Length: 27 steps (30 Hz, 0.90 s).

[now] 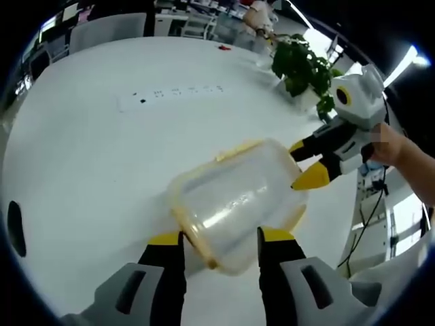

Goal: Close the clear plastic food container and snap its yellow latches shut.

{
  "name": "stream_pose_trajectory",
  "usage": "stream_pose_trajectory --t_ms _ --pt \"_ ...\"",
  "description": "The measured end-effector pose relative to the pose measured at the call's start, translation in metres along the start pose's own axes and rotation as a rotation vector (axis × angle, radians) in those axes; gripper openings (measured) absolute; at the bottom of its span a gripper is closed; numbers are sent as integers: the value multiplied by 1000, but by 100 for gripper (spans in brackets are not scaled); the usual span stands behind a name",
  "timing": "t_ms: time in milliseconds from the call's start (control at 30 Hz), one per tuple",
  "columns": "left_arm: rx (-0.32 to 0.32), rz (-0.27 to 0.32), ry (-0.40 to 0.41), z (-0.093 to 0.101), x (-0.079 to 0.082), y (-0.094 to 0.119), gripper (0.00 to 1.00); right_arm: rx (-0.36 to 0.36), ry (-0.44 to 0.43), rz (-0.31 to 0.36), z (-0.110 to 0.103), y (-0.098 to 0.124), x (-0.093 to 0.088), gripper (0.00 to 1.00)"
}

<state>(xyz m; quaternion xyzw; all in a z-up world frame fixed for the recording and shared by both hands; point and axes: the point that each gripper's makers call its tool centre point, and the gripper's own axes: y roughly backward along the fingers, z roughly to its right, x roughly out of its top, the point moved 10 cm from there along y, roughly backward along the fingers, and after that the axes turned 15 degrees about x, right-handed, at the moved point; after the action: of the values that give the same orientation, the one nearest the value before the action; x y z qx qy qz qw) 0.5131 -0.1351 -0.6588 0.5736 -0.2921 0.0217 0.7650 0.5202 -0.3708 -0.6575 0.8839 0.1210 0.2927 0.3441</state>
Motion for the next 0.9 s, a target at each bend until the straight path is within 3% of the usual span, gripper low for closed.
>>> stream_pose_trajectory --t_ms 133,400,600,900 --pt "-16 -6 -6 -4 0 -1 40 0 -3 -8 -1 -1 1 37" --pt "3 24 -109 -3 3 6 40 -46 152 -97 -6 4 5 30" --pt "-26 32 -125 -5 7 12 44 -56 193 -124 -9 3 6 31" --pt "-36 34 -209 -6 7 20 40 -73 260 -157 -15 8 11 32"
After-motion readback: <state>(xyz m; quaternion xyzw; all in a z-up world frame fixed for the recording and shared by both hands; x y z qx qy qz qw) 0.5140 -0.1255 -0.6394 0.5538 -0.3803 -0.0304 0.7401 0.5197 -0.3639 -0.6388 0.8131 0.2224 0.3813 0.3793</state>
